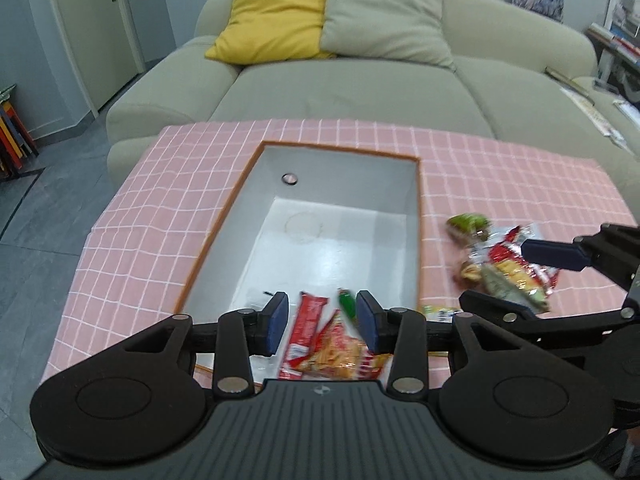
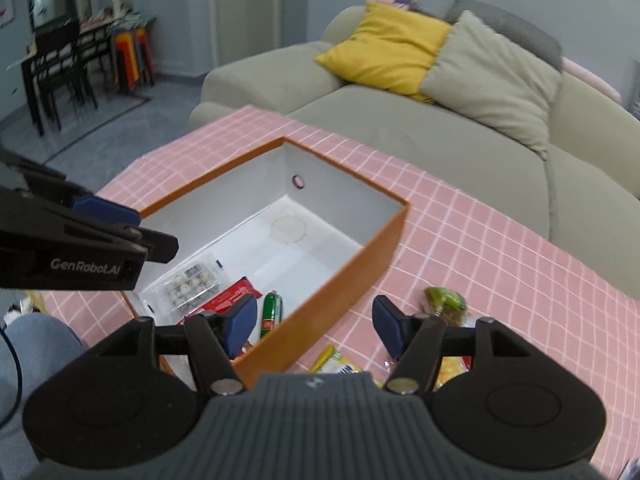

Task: Organize snacks
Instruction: 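Open both tools to drop the wafer bar and sausage into the box, then move both tools back toward the remaining snacks on the table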

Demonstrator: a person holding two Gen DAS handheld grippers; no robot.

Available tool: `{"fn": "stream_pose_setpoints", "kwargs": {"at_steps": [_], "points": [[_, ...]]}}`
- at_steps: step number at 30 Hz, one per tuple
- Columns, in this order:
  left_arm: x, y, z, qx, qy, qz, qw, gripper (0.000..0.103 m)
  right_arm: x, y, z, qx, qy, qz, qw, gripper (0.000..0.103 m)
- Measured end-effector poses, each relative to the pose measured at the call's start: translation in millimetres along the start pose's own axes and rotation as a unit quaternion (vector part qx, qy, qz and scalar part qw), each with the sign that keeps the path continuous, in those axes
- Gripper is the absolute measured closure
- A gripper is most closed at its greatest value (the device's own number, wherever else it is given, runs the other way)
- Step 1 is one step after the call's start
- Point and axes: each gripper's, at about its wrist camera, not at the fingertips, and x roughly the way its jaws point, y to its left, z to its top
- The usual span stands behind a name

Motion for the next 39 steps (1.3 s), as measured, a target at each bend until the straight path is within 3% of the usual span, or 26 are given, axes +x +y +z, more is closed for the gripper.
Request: {"fn": "stream_pose_setpoints", "kwargs": {"at_steps": [10, 17, 24, 33, 39], "points": [[-17, -40, -22, -0.015, -0.040, -0.041, 0.9983, 0.056, -34, -33, -59, 0.070, -0.038, -0.039, 0.996, 0.039], [-12, -64, -44, -0.025, -0.036, -0.073, 0.9964, 0.055, -43, -55, -104, 0.095, -0.049, -0.077, 0.991, 0.038], [1, -92, -65, 0.002, -0.031, -0.088, 0.9956, 0.055, -38, -68, -144, 0.103, -0.043, -0.090, 0.990, 0.037], [22, -111, -73, 0.020, -0.011, -0.093, 0.9954, 0.055, -21, -78, -155, 0.101, -0.030, -0.093, 0.990, 0.033], [37, -115, -67, 0.025, 0.004, -0.083, 0.9962, 0.055, -3, -80, -146, 0.049, -0.031, -0.093, 0.994, 0.033]]}}
